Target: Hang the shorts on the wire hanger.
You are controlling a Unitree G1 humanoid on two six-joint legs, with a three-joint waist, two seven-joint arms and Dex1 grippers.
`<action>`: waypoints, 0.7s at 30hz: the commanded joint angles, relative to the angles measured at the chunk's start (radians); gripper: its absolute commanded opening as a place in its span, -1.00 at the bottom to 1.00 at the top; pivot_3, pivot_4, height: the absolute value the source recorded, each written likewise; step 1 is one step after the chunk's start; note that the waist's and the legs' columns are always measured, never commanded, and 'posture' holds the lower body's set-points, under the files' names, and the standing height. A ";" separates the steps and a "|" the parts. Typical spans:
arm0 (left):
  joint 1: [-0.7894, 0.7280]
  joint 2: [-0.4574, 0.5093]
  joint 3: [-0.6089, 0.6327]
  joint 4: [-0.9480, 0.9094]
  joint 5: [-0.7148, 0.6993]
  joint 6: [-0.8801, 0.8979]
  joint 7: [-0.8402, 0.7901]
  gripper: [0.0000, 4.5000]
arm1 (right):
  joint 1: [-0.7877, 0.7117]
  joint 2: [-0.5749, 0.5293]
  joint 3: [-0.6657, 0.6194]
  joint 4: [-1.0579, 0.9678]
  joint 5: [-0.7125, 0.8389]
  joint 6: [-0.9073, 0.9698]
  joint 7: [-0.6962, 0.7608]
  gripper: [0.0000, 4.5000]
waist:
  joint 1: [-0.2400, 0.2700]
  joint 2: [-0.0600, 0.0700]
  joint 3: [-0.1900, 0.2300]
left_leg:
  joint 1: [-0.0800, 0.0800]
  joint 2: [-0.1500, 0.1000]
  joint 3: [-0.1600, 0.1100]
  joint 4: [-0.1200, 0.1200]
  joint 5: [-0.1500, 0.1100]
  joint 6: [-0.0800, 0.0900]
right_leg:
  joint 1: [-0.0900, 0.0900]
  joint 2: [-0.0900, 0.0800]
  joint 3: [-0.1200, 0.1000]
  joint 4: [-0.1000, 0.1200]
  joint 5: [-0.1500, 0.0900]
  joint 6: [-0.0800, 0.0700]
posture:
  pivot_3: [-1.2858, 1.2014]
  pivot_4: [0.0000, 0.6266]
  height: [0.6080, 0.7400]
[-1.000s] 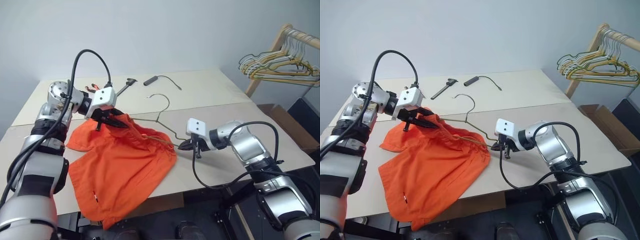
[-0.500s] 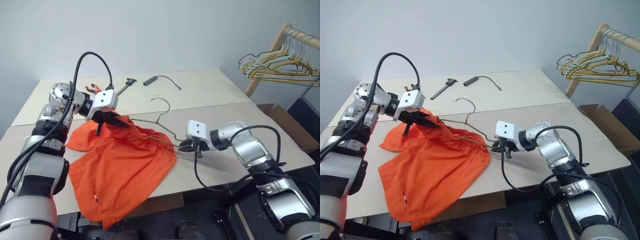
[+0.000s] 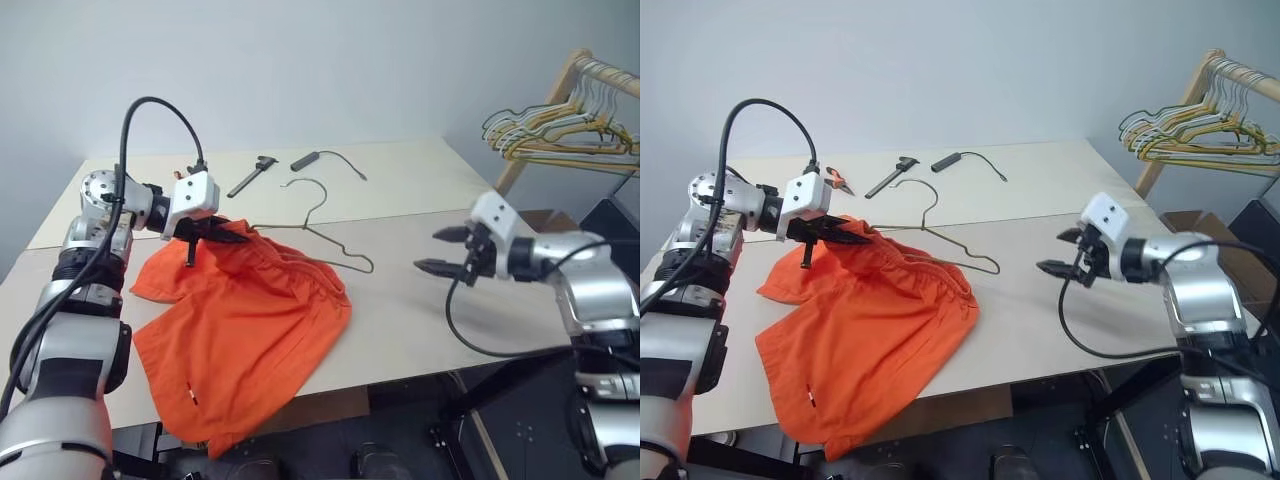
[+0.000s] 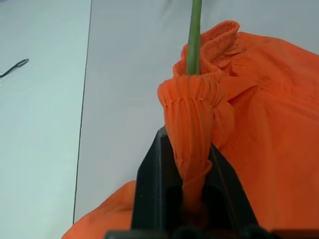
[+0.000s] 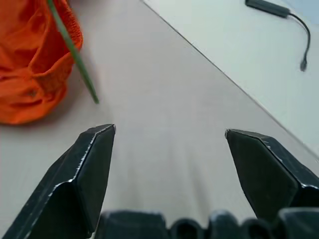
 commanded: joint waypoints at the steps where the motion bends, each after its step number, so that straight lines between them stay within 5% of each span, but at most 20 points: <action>1: -0.029 -0.001 0.055 -0.005 -0.009 -0.011 0.040 -1.00 | 0.103 0.030 -0.014 -0.117 0.050 0.049 -0.045 0.86 | -0.003 0.000 0.000 | 0.000 0.000 0.000 0.000 0.000 0.000 | 0.000 0.000 0.000 0.000 0.000 0.000 | 0.00 -1.00 1.00; 11: -0.036 0.013 0.097 -0.045 -0.014 0.007 0.039 -1.00 | 0.137 0.335 0.125 -0.108 0.041 0.027 -0.252 0.86 | -0.027 0.000 0.000 | 0.006 -0.001 -0.002 0.002 0.001 -0.001 | 0.001 0.000 0.004 0.009 0.000 0.000 | 0.01 -1.00 1.00; 17: -0.028 0.017 0.112 -0.077 -0.023 0.028 0.031 -1.00 | 0.068 0.426 0.150 -0.021 0.074 0.034 -0.247 0.86 | -0.024 0.000 0.000 | 0.005 -0.001 -0.005 0.006 0.000 -0.001 | 0.001 0.000 0.004 0.012 0.000 0.000 | 0.02 -1.00 1.00; 21: -0.010 0.020 0.125 -0.098 -0.022 0.023 0.040 -1.00 | 0.023 0.468 0.166 0.058 0.076 0.047 -0.242 0.46 | -0.024 0.000 0.000 | 0.005 -0.001 -0.006 0.007 0.000 0.000 | 0.001 0.000 0.004 0.012 0.000 0.000 | 0.03 -1.00 1.00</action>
